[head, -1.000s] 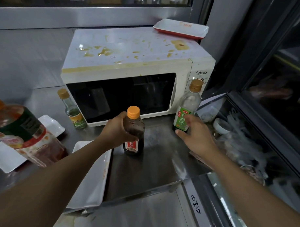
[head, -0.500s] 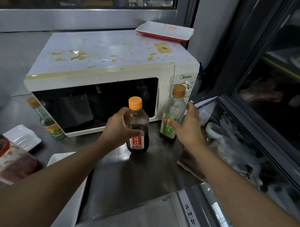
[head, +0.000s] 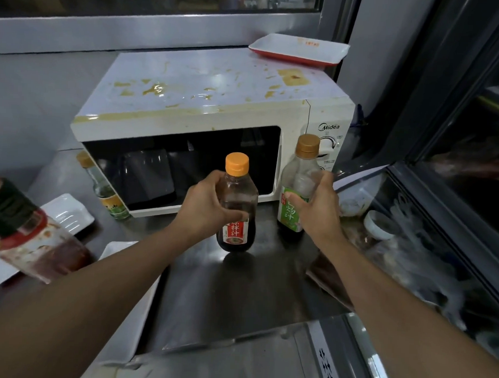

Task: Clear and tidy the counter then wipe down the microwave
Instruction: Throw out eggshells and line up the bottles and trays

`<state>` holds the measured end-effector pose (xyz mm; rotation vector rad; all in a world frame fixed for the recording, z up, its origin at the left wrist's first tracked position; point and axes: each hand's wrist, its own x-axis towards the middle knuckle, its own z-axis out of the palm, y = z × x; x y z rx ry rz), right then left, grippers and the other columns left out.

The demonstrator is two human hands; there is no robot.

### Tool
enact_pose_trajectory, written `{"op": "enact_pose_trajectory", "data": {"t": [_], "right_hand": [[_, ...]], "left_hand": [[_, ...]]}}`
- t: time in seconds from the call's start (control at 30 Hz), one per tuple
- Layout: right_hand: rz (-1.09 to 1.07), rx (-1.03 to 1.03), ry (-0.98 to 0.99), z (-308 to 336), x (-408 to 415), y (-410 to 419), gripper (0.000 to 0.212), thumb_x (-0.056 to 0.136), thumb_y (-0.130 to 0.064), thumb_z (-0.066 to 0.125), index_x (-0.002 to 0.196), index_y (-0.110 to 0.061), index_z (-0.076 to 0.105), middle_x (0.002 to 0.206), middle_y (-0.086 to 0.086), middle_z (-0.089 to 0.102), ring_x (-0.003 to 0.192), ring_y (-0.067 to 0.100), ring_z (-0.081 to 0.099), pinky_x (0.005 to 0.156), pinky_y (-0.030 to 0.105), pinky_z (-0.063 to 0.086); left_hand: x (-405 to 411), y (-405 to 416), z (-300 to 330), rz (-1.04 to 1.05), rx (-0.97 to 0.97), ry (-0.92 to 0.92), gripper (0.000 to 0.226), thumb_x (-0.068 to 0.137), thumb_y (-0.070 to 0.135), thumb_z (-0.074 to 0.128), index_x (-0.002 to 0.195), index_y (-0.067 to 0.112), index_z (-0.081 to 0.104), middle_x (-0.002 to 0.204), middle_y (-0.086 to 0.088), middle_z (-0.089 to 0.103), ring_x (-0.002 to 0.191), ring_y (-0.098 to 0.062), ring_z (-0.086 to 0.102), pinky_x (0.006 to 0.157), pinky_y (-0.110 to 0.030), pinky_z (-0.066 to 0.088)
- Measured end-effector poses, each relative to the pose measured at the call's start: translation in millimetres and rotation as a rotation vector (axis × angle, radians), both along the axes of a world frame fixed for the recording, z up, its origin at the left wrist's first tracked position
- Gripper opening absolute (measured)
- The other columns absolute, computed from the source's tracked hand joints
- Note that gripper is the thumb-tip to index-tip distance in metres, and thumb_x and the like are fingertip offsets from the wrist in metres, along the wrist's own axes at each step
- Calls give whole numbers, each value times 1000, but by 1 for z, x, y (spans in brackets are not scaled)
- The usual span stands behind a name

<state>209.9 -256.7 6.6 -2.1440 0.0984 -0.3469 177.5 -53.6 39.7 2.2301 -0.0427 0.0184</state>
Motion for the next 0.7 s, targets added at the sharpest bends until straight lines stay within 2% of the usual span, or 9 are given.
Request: {"op": "enact_pose_trajectory", "data": {"t": [0.13,0.23,0.33,0.5,0.63,0.7], "right_hand": [[81,12,13,28,-11,13,57,77,-21,75,119,-11,37,121,4,56,106,17,55,86,29,44],[140,-2,24,54,-22,29,58,77,-23,75,120,-12,38,120,4,55,106,19,55,85,33,46],[200,-18,3,78,-36,51,57,77,-24,76,118,-13,39,118,2,56,102,18,56,81,31,45],[304,-41,-29,113,-64,92,57,76,-25,76,117,-10,39,118,4,56,104,22,57,87,39,49],[362,-38,-48,138,-90,132,53,76,-24,77,112,-10,40,106,-1,55,99,22,58,83,36,49],[394,-37,-59,149,-105,156,53,76,-25,76,112,-12,40,107,0,55,99,22,58,82,35,49]], "left_hand": [[-17,12,19,66,46,-23,56,61,19,86,101,25,48,82,17,55,74,3,53,59,-10,35],[-33,26,39,107,64,-37,58,60,21,87,106,23,51,86,15,58,77,-2,56,61,-11,37],[-54,44,61,163,87,-67,59,58,23,87,104,25,50,90,11,59,81,-7,57,63,-15,40],[-96,80,98,254,84,-113,63,60,22,87,113,20,52,96,7,60,89,-13,58,75,-25,44],[-134,117,121,320,83,-144,63,58,24,88,109,20,53,91,7,61,83,-11,58,72,-22,44],[-155,139,130,369,68,-163,64,56,22,89,108,19,54,87,8,59,82,-11,58,72,-22,43]]}}
